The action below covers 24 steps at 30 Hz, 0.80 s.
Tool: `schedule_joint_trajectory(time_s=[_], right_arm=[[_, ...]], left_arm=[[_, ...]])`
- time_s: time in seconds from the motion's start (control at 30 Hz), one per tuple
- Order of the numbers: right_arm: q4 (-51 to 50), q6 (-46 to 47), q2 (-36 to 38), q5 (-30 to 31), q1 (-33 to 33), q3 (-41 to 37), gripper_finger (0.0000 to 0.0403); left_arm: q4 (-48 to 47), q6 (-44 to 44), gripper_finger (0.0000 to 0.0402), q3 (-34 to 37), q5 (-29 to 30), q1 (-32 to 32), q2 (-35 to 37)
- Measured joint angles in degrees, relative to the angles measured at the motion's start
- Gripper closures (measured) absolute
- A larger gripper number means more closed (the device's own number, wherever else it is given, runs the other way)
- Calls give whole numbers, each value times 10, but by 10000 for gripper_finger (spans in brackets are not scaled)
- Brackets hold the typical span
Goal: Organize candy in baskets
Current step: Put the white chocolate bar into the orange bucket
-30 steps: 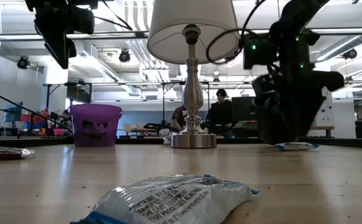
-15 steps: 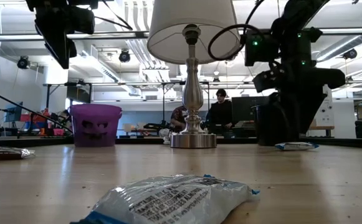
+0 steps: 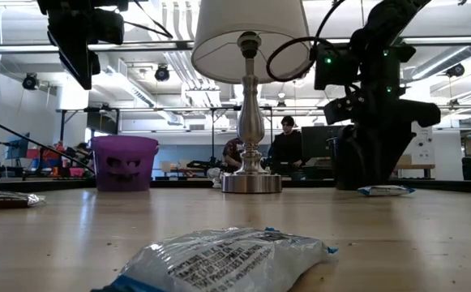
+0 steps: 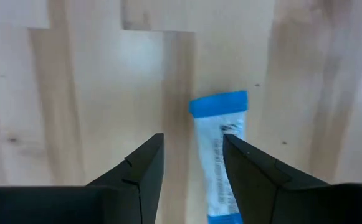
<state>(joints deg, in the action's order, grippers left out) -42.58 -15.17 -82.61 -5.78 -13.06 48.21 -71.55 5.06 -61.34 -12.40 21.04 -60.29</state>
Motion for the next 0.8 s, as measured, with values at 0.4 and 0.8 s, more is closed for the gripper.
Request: schedule_joint_trajectory(time_s=[0.4, 0.8], right_arm=[[-34, 30, 1, 13, 0, 0, 248], [-115, 7, 37, 8, 14, 0, 248]], left_arm=[[0, 3, 262, 0, 0, 0, 0], [0, 3, 262, 0, 0, 0, 0]])
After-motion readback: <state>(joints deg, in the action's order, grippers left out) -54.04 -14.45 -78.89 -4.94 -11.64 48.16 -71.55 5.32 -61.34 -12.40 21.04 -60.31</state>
